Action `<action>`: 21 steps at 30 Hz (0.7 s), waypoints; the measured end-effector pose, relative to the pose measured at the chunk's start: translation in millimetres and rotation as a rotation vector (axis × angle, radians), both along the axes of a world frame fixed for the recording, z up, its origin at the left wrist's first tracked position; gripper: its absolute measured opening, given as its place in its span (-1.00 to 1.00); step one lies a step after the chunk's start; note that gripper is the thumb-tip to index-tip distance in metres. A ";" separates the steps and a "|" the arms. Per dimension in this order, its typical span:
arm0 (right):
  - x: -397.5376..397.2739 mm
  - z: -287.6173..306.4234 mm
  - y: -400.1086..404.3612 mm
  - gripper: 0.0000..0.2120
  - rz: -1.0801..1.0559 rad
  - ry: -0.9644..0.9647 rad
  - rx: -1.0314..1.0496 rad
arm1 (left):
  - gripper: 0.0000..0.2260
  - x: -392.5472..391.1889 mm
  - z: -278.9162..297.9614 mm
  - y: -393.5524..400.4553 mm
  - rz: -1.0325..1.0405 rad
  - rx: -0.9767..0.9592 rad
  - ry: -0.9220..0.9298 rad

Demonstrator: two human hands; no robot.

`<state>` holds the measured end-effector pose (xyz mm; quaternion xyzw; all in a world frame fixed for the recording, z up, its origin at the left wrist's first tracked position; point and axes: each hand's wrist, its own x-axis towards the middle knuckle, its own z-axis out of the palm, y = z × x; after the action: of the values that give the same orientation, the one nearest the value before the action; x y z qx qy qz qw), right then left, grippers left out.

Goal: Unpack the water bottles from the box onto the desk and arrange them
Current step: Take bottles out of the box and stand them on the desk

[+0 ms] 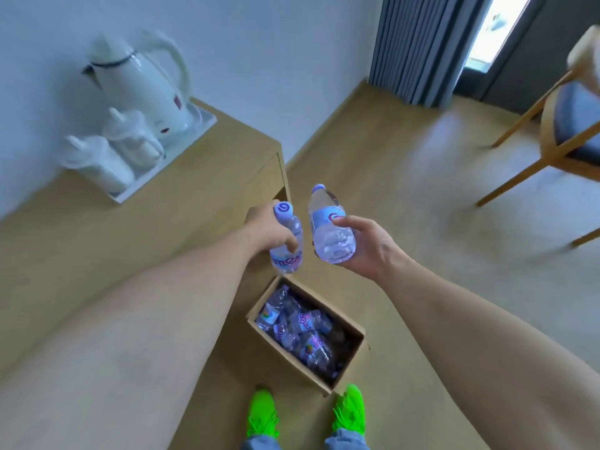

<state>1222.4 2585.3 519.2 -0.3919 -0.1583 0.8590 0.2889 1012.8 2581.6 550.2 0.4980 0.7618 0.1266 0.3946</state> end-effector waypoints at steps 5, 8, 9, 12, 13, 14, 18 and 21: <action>-42.8 119.0 16.9 -0.56 0.169 0.037 0.286 | -0.63 -48.0 125.1 -6.2 0.100 0.201 -0.038; -77.2 173.8 16.5 -0.55 0.258 0.046 0.435 | -0.67 -81.9 187.5 -16.6 0.152 0.341 -0.008; -91.6 189.9 14.0 -0.56 0.285 0.033 0.469 | -0.69 -94.2 205.2 -23.0 0.170 0.388 0.012; -142.9 235.1 1.9 -0.56 0.323 0.016 0.563 | -0.73 -134.9 254.5 -47.3 0.191 0.481 0.062; -161.8 248.9 -3.7 -0.57 0.318 0.023 0.590 | -0.71 -151.2 267.9 -57.4 0.209 0.497 0.095; -180.0 261.2 -9.2 -0.56 0.303 0.026 0.611 | -0.69 -167.5 280.6 -67.6 0.228 0.505 0.129; -250.1 298.6 -33.3 -0.41 0.267 -0.004 0.698 | -0.61 -236.0 316.1 -111.7 0.307 0.523 0.150; -303.3 318.0 -54.5 -0.41 0.273 -0.042 0.767 | -0.46 -287.3 330.4 -146.9 0.361 0.551 0.154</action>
<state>919.1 2530.8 837.2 -0.2486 -0.5240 0.7598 0.2940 725.5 2434.7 880.6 0.4509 0.8025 0.3575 0.1577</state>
